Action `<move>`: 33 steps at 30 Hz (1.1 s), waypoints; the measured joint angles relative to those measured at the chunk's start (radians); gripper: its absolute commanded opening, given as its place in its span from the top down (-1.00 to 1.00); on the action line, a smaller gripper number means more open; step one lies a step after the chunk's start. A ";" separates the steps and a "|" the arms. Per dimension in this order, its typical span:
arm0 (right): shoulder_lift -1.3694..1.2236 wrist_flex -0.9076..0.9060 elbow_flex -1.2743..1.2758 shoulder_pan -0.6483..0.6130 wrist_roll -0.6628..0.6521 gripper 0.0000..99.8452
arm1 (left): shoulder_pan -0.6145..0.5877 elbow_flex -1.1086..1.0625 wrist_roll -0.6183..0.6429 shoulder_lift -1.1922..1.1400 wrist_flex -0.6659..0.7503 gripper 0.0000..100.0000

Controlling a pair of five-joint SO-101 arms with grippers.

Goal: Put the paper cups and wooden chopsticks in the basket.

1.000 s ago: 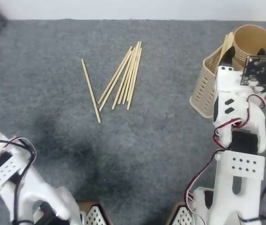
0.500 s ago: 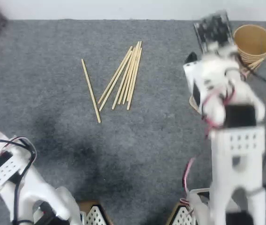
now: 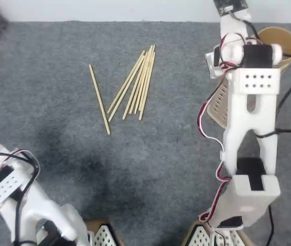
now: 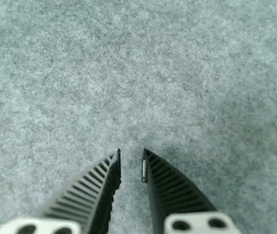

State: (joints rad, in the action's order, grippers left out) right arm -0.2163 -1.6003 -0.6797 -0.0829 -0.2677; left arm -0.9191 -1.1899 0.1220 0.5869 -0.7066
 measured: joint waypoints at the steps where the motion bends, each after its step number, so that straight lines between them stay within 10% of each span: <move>1: -0.011 -0.008 -0.006 0.003 0.000 0.62 | 0.000 0.000 0.000 0.000 0.000 0.85; 22: -0.181 -0.058 -0.012 0.003 0.000 0.98 | 0.000 0.000 0.000 0.000 0.000 0.85; 33: -0.107 -0.078 -0.011 -0.210 0.002 0.98 | 0.000 0.000 0.000 0.000 0.000 0.85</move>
State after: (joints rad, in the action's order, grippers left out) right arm -0.3237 -1.6786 -0.6905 -0.2931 -0.2662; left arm -0.9191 -1.1899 0.1220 0.5869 -0.7066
